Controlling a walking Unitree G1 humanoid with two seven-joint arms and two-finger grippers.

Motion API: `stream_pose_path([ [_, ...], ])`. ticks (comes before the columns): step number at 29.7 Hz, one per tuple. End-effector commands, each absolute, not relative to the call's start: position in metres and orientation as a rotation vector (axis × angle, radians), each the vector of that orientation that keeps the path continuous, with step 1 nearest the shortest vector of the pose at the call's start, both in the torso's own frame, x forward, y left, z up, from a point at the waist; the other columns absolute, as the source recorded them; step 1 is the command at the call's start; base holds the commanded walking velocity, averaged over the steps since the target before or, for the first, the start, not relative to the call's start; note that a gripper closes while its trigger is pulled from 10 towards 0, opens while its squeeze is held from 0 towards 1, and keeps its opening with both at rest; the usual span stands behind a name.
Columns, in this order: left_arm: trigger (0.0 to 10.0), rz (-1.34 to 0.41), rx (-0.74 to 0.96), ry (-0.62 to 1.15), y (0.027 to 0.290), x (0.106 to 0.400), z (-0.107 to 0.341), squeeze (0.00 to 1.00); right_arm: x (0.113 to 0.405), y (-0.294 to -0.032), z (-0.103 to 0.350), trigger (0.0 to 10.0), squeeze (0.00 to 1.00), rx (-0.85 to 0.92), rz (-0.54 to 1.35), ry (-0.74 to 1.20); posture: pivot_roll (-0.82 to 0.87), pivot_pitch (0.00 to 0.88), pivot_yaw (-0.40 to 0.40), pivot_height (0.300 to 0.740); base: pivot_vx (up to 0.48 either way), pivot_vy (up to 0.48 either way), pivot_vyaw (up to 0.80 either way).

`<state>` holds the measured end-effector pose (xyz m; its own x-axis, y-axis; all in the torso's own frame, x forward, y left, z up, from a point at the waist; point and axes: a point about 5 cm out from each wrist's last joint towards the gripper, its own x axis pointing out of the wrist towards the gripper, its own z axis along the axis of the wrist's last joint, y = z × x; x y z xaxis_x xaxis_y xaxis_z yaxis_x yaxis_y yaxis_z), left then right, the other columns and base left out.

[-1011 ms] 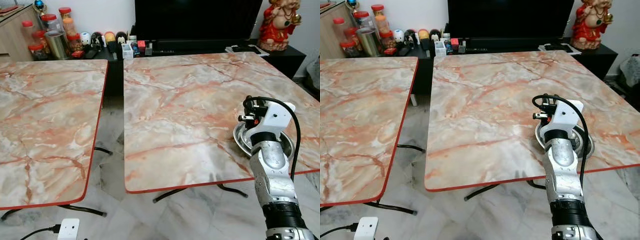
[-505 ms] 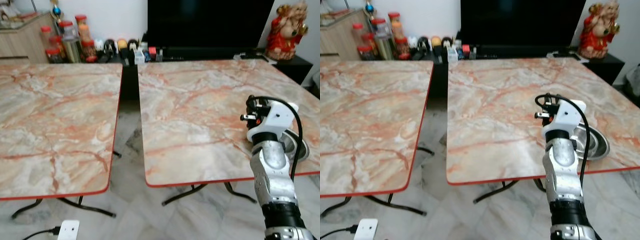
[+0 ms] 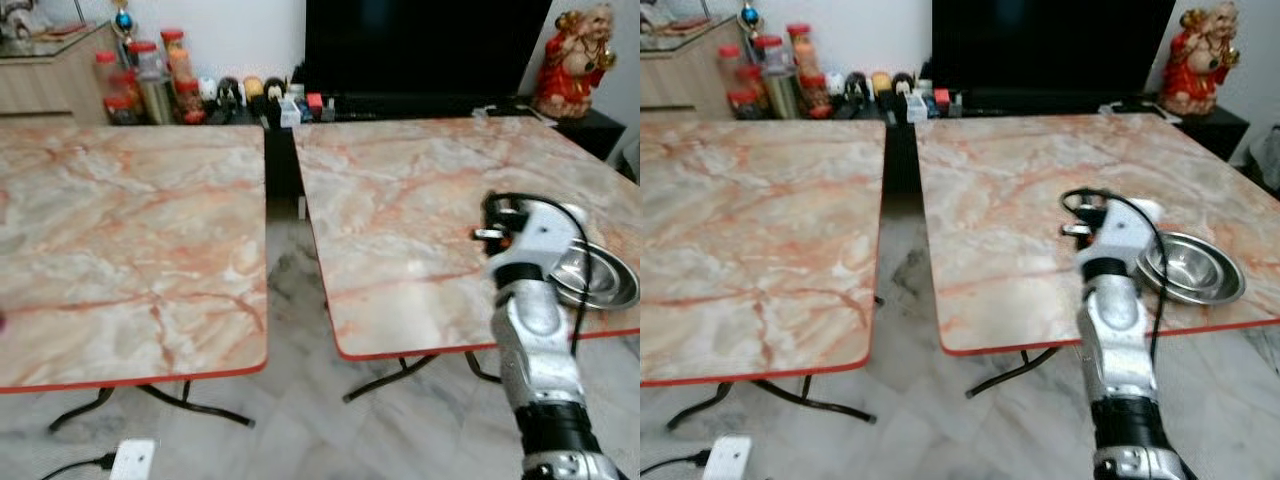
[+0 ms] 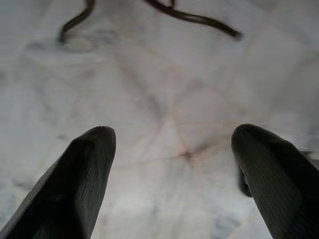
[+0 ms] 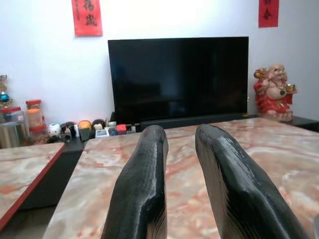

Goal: Setting the table

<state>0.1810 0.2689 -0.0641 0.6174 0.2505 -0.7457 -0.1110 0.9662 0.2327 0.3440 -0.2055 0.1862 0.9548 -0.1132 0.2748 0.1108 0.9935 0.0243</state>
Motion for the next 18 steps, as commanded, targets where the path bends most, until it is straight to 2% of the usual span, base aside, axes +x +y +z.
stream_pose_path([
  [1,10.0,0.201,0.155,0.896,0.2627,0.1807,-0.0668,0.0,0.3418,-0.2154,0.1869,10.0,0.0,-0.005,-0.145,-0.278,0.01,0.063,-0.011,0.74,0.0,0.322,0.0],
  [6,10.0,0.2,0.155,0.896,0.2627,0.1814,-0.0665,0.0,0.3404,-0.2181,0.1871,10.0,0.0,-0.006,-0.156,-0.28,0.01,0.071,-0.009,0.74,0.0,0.325,0.52],
  [18,10.0,0.2,0.153,0.896,0.2622,0.1819,-0.0664,0.0,0.3395,-0.2221,0.1847,10.0,0.0,-0.014,-0.161,-0.264,0.0,0.079,-0.01,0.74,0.0,0.325,0.0],
])
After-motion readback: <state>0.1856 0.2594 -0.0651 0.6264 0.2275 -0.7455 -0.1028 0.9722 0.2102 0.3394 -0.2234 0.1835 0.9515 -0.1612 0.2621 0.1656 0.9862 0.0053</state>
